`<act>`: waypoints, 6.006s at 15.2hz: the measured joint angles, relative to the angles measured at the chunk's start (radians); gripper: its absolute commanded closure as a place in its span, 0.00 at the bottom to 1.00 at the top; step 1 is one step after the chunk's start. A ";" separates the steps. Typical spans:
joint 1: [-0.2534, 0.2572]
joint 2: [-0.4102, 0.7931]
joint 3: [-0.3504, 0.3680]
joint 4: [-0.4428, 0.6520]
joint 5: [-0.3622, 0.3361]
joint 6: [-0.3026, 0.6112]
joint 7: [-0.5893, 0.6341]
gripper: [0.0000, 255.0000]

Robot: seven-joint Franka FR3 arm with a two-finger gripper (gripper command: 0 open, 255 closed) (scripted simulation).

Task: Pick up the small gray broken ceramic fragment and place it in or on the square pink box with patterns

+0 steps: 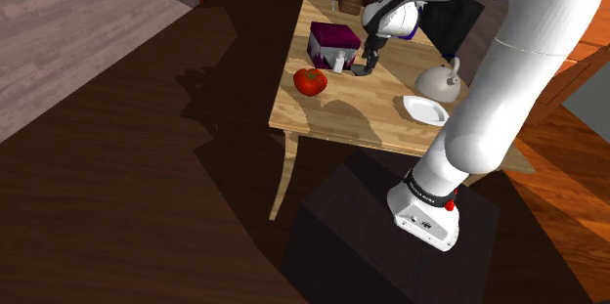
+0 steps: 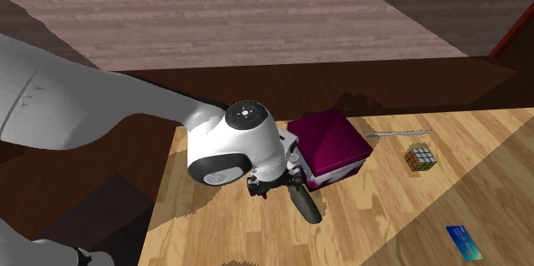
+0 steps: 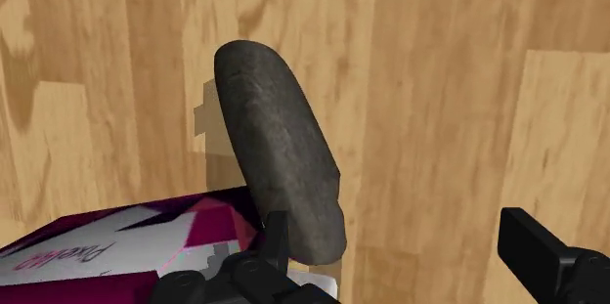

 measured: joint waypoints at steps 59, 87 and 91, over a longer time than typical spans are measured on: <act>-0.055 0.037 0.013 0.283 0.009 -0.218 -0.125 1.00; -0.185 0.489 0.139 1.065 0.206 -0.610 -0.028 1.00; -0.174 0.493 0.144 1.026 0.214 -0.558 -0.030 1.00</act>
